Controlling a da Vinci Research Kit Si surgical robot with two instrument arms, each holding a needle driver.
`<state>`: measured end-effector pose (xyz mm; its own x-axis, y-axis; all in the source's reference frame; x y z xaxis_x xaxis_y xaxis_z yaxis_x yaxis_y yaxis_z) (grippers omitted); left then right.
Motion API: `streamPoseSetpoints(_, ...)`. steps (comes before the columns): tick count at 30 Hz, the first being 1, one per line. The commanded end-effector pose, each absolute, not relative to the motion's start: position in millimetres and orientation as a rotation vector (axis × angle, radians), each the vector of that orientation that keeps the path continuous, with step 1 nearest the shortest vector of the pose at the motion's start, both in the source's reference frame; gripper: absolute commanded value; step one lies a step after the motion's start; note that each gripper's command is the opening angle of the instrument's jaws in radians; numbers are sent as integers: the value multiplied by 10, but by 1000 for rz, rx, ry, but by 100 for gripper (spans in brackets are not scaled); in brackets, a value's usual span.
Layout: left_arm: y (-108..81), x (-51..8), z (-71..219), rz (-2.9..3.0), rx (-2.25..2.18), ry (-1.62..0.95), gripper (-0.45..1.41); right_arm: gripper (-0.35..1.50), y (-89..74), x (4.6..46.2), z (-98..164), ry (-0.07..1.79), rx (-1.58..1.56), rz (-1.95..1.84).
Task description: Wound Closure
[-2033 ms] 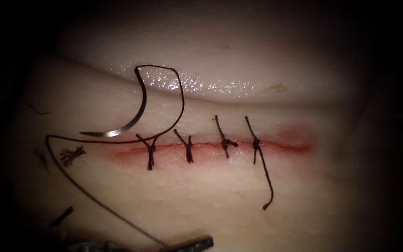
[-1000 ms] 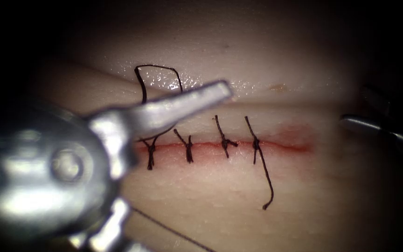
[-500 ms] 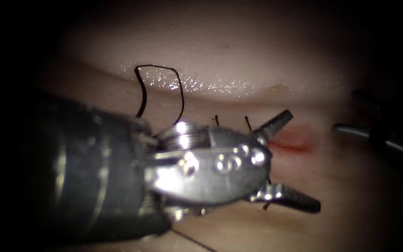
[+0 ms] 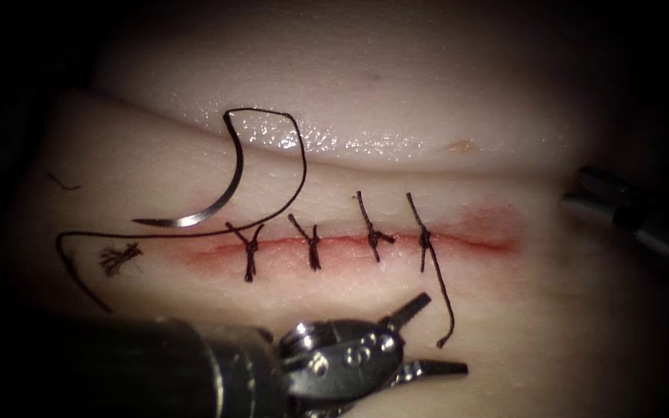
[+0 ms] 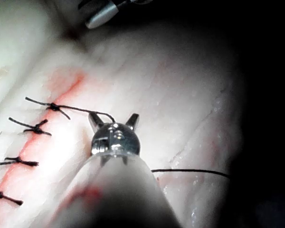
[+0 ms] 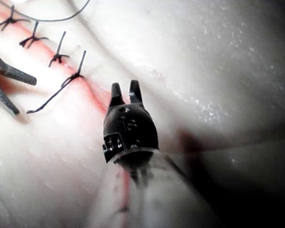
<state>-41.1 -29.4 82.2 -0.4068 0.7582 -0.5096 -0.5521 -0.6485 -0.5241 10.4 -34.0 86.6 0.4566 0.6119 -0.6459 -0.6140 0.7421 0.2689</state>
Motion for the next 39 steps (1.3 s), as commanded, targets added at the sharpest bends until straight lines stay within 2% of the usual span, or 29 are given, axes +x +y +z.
streamPoseSetpoints(1,-298,-417,833,2091,-945,-350,51,5,-346,112,873,795,2,760)
streamPoseSetpoints(4,-298,-420,846,2085,-954,-365,43,-1,-349,114,876,790,1,757)
streamPoseSetpoints(13,-309,-431,859,2105,-951,-442,43,-1,-355,119,880,774,3,753)
streamPoseSetpoints(15,-309,-429,859,2111,-943,-448,38,-1,-355,119,879,774,3,753)
streamPoseSetpoints(17,-310,-429,859,2115,-938,-451,31,-1,-356,120,879,774,3,753)
streamPoseSetpoints(18,-312,-430,861,2126,-924,-456,4,-1,-356,120,878,774,3,753)
streamPoseSetpoints(22,-312,-430,864,2136,-913,-466,-45,-12,-359,121,877,781,9,750)
streamPoseSetpoints(24,-311,-428,865,2138,-903,-450,-45,-17,-360,121,876,790,21,743)
streamPoseSetpoints(27,-304,-420,861,2150,-864,-391,-45,-25,-362,121,878,912,27,641)
streamPoseSetpoints(30,-294,-413,853,2148,-868,-380,-45,-23,-364,122,882,1003,-21,477)
streamPoseSetpoints(31,-291,-411,851,2145,-873,-372,-45,-20,-364,123,884,1037,-26,419)
streamPoseSetpoints(32,-288,-409,848,2145,-875,-366,-45,-3,-365,125,887,1059,-38,367)
streamPoseSetpoints(35,-279,-404,835,2159,-880,-354,-45,83,-368,134,903,1133,-41,241)
streamPoseSetpoints(36,-276,-403,829,2164,-890,-347,-45,99,-370,143,912,1139,-31,183)
streamPoseSetpoints(39,-271,-401,818,2167,-907,-337,-45,125,-378,163,922,1139,-27,109)
